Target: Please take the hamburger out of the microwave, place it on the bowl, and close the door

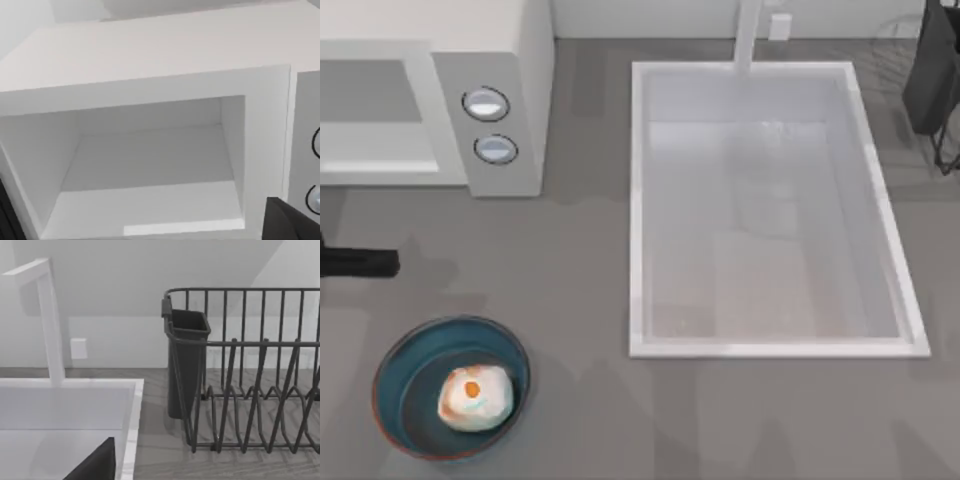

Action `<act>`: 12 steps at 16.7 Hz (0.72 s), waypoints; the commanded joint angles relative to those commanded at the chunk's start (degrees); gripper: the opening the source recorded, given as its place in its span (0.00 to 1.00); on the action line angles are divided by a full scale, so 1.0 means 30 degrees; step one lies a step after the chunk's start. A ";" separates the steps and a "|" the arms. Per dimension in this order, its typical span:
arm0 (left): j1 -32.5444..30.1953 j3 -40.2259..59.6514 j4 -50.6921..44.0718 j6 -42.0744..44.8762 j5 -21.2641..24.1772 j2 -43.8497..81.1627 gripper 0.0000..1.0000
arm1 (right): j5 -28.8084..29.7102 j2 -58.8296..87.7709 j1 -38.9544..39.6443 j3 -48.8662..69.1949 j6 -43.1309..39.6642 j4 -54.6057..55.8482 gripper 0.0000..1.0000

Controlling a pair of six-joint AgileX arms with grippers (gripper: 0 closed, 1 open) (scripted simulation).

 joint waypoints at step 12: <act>1.6219 1.3342 -1.3284 1.0234 1.2292 1.3433 0.00 | 0.0000 0.0000 0.0000 0.0000 0.0000 0.0000 1.00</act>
